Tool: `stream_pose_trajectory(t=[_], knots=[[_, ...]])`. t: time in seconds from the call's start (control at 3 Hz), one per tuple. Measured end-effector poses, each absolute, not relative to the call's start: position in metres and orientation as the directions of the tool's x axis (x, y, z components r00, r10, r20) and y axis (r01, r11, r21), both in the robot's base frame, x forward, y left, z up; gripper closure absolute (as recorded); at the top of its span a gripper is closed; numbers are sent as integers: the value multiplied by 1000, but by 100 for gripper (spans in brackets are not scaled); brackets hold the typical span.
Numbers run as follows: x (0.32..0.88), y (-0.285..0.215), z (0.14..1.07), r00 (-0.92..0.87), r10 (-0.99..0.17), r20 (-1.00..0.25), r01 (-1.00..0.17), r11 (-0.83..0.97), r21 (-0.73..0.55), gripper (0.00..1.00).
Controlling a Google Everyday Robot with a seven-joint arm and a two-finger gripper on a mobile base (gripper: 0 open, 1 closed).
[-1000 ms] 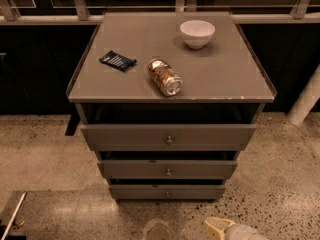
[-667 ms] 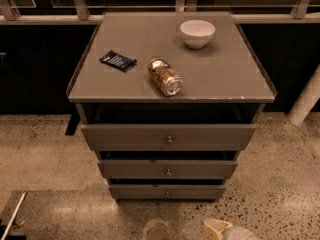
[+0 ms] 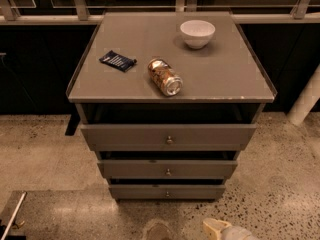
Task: Open bottom drawer
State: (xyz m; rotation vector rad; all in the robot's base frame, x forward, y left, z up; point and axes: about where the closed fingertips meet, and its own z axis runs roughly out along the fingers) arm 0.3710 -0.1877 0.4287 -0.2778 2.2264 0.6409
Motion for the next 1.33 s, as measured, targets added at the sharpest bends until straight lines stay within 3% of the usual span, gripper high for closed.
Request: stream_pose_trajectory(t=[0.67, 1.33], knots=[[426, -174, 354, -654, 52, -755, -370, 848, 379, 100], [440, -174, 339, -654, 66, -753, -361, 848, 388, 100]])
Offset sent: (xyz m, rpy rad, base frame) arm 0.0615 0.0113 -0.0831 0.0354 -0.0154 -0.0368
